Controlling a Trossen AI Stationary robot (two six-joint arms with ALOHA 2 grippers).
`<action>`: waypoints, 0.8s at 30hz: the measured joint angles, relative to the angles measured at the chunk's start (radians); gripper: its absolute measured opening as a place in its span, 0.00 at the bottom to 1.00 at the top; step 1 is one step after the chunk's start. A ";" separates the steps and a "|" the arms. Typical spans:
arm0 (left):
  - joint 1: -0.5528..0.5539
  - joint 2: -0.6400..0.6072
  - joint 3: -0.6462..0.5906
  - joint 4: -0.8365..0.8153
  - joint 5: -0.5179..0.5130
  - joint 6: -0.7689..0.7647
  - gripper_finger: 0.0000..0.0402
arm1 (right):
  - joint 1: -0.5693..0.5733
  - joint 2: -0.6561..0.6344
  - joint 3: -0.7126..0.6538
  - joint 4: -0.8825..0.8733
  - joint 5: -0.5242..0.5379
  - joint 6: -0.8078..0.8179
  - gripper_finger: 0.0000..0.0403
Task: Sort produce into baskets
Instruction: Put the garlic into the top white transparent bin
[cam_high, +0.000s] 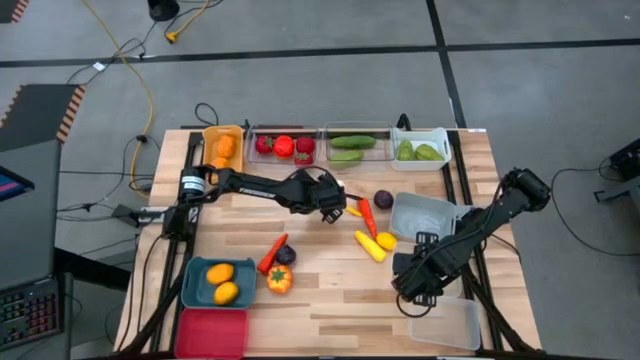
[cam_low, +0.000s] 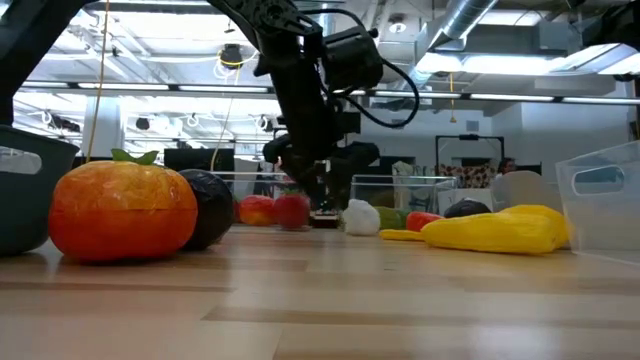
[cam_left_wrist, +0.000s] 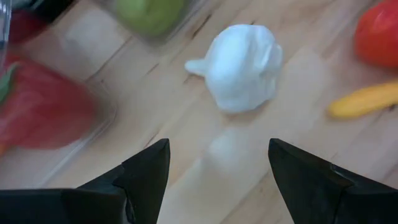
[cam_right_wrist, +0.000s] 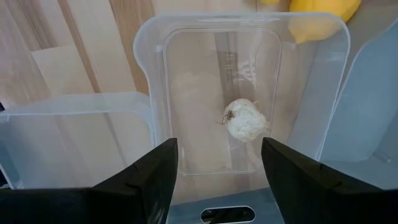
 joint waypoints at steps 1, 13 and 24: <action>0.001 0.000 0.000 0.017 0.007 0.006 0.65 | 0.000 0.000 0.000 0.000 0.000 0.000 0.65; 0.021 0.011 0.000 0.275 0.015 -0.028 0.65 | 0.000 0.000 0.000 0.005 0.000 0.000 0.65; 0.055 0.074 0.000 0.422 0.018 -0.095 0.65 | 0.000 0.000 0.000 0.008 0.002 0.001 0.65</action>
